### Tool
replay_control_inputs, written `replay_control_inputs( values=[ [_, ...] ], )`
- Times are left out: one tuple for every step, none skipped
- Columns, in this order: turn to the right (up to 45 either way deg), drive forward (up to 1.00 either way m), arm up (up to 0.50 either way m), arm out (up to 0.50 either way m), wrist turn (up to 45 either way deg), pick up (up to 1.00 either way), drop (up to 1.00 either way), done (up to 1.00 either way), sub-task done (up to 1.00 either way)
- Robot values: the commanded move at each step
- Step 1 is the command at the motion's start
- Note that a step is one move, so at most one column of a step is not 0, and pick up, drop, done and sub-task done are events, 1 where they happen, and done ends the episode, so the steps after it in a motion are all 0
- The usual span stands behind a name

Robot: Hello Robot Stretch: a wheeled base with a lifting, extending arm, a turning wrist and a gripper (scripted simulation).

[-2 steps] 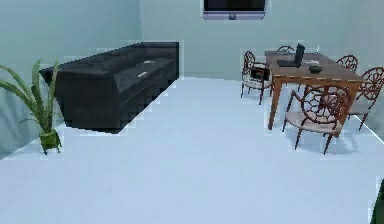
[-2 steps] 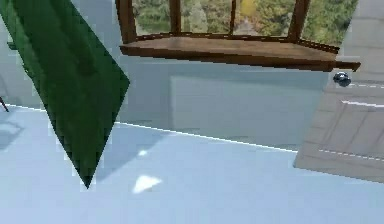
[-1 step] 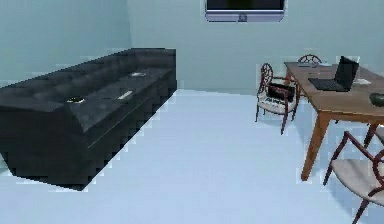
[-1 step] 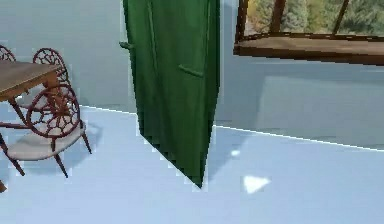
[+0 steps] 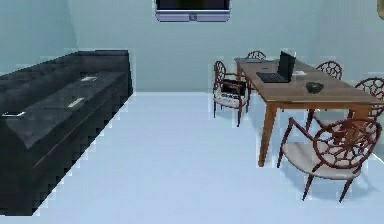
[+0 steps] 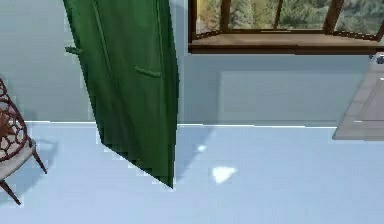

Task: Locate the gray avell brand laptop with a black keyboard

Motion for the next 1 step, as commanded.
replay_control_inputs(
  values=[
    [0.0, 1.0, 0.0, 0.0, 0.0, 0.0, 0.0, 0.0, 0.0]
  ],
)
